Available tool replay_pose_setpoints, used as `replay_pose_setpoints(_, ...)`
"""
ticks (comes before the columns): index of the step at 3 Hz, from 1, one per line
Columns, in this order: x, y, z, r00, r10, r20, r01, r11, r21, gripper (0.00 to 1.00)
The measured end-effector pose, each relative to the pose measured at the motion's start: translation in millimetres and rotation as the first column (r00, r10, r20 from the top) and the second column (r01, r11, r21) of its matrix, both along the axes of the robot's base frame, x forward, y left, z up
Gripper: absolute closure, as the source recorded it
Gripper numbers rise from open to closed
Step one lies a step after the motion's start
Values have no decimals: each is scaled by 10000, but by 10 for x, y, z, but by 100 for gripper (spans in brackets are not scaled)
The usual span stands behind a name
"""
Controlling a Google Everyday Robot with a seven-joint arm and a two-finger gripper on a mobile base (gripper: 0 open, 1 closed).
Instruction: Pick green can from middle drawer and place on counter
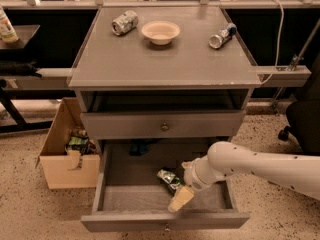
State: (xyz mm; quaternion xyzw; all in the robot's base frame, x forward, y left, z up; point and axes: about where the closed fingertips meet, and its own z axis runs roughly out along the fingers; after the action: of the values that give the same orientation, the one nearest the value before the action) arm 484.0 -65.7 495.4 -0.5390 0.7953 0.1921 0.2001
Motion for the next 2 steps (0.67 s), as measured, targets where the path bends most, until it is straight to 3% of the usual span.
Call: replay_pose_setpoints(2, 371, -110, -704, 9904, -1342, -328, 1346, 9908, 109, 0)
